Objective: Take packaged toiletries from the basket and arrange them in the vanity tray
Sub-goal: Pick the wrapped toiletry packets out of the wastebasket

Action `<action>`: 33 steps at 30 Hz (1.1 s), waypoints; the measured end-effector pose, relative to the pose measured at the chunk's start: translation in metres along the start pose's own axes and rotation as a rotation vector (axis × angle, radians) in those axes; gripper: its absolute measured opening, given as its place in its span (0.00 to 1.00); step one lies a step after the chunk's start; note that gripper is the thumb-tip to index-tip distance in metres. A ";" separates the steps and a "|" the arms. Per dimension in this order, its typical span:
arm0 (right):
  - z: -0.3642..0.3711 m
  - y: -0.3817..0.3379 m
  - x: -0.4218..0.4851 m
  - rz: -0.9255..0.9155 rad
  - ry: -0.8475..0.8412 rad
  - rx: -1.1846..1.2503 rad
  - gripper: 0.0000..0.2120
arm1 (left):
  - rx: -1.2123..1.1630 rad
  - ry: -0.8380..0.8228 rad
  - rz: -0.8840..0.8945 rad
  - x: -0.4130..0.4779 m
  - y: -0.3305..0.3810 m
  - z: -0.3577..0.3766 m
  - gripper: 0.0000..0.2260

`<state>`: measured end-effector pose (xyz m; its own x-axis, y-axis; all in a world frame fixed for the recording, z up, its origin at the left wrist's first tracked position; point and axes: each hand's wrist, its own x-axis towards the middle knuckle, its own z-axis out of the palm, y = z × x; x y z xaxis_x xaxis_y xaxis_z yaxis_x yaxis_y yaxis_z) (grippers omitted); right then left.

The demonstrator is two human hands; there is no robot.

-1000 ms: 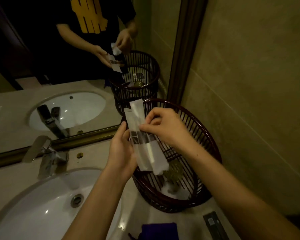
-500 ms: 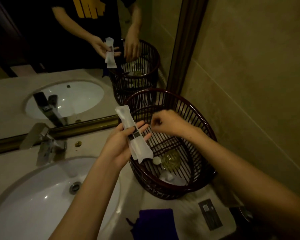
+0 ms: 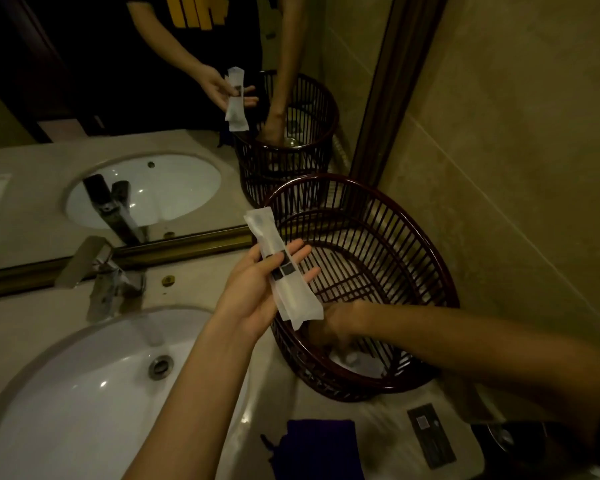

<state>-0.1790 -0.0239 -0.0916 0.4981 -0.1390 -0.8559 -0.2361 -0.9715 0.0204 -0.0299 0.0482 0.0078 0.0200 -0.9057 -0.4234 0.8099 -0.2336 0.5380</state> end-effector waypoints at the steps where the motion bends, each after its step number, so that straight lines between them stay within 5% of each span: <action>1: 0.000 -0.004 -0.001 0.017 -0.044 -0.013 0.26 | -0.005 -0.004 0.000 0.000 0.000 -0.001 0.26; 10: -0.003 -0.007 -0.016 0.094 -0.096 0.133 0.28 | -0.011 0.007 0.013 0.000 -0.001 -0.002 0.24; 16: -0.031 0.015 -0.026 0.089 -0.068 0.515 0.20 | 0.000 -0.006 0.004 -0.002 -0.001 -0.002 0.22; 20: -0.043 0.064 -0.065 0.119 0.305 0.663 0.04 | -0.003 -0.018 -0.035 -0.004 0.002 -0.001 0.23; 26: -0.052 0.113 -0.158 0.080 0.941 1.131 0.05 | -0.038 -0.033 -0.056 -0.005 0.004 0.001 0.25; 33: -0.100 0.072 -0.162 -0.207 0.999 1.264 0.09 | -0.063 -0.037 -0.049 -0.002 0.003 -0.004 0.26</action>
<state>-0.1931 -0.0905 0.1002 0.8015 -0.5856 -0.1211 -0.3463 -0.2894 -0.8924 -0.0249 0.0505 0.0072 -0.0412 -0.9063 -0.4207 0.8446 -0.2565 0.4699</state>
